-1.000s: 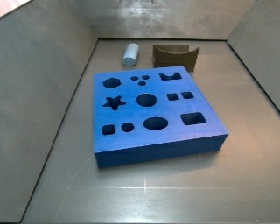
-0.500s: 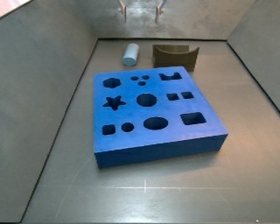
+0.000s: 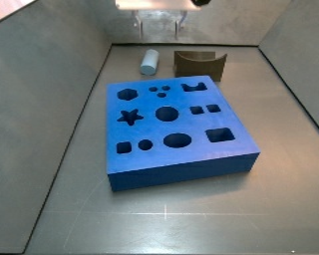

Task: Pick up the oval object. Move up. Place the oval object on the fixture. Regrasp the oval object. Move to above the board. Insert the oval object.
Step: Pick up the oval object.

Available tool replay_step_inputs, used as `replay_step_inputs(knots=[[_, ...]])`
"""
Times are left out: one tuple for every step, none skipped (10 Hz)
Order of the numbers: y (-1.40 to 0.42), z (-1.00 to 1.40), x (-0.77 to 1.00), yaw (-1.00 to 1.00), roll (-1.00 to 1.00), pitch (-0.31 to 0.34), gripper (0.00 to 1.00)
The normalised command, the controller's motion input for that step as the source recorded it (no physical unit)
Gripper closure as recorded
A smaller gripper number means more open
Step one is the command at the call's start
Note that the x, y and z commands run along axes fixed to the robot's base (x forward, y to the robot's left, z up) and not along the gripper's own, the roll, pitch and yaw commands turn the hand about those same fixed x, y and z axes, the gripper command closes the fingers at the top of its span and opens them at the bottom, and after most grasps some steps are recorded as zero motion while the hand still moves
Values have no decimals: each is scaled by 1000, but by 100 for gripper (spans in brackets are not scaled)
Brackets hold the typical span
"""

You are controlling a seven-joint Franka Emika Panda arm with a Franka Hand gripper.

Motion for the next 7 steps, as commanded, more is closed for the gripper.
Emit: replay_step_inputs(knots=[[-26,-829,-203,-51,203,-124,0],[-31,-817,-177,-71,220,-114,0],[-17,-817,-140,-126,194,-123,0],[0,-683,-54,-94,149,-120,0],[214,-606,-180,-66,86,-69,0],[129,-560,-103,-71,84,-63,0],[157,-451,0,-34,41,-33,0]])
